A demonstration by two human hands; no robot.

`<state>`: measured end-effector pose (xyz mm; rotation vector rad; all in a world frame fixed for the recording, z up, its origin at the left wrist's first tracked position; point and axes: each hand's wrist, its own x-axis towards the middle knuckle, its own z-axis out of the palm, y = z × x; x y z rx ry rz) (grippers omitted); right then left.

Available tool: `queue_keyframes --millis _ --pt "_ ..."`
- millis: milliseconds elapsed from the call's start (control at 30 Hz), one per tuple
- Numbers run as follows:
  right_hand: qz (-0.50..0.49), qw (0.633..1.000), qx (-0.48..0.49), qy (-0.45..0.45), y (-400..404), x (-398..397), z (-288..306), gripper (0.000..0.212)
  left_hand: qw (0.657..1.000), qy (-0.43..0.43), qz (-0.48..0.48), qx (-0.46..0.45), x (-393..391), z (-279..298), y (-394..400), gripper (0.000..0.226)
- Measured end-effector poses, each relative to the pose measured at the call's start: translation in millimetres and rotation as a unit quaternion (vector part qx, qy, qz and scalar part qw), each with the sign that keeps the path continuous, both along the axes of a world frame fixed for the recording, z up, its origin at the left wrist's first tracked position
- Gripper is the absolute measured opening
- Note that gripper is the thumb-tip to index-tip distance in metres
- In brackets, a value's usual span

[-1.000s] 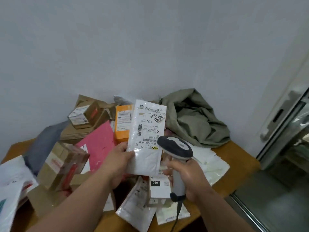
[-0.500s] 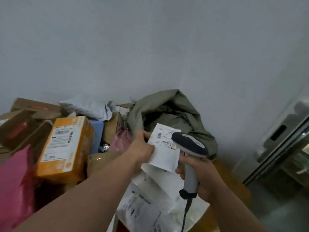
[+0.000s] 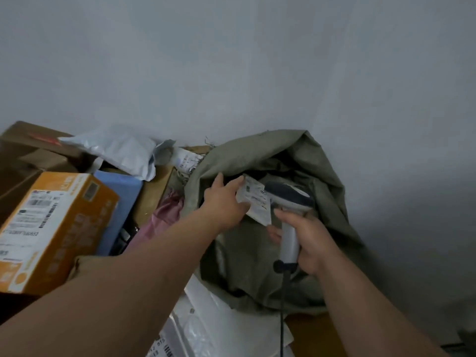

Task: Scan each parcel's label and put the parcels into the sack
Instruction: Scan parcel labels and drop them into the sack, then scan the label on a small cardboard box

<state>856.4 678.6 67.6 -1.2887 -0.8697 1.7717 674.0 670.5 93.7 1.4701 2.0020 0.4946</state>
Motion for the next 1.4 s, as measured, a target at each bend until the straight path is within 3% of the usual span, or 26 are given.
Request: queue_keyframes --millis 100,400,600,767,1100,1400 --pt "0.002 1.0 -0.012 0.003 2 -4 -10 0.04 0.996 0.064 -0.006 0.068 -5 -9 -13 0.062" --pt "0.085 0.995 0.033 -0.04 -30 -37 13 0.015 0.967 0.036 0.152 0.199 -60 17 -73 0.038" --pt "0.18 0.98 0.054 -0.062 -102 -90 28 0.008 0.942 0.064 0.252 0.214 -126 29 -148 0.038" --pt "0.213 0.972 0.065 -0.077 -176 -132 33 0.013 0.943 0.054 0.251 0.213 -163 34 -229 0.038" --pt "0.191 0.975 0.037 -0.111 -293 -162 -2 0.005 0.977 -0.016 0.202 0.065 -175 -26 -366 0.042" --pt "0.174 0.976 -0.022 -0.132 -334 -153 -57 0.01 0.948 -0.15 0.273 -0.068 -162 -90 -426 0.056"
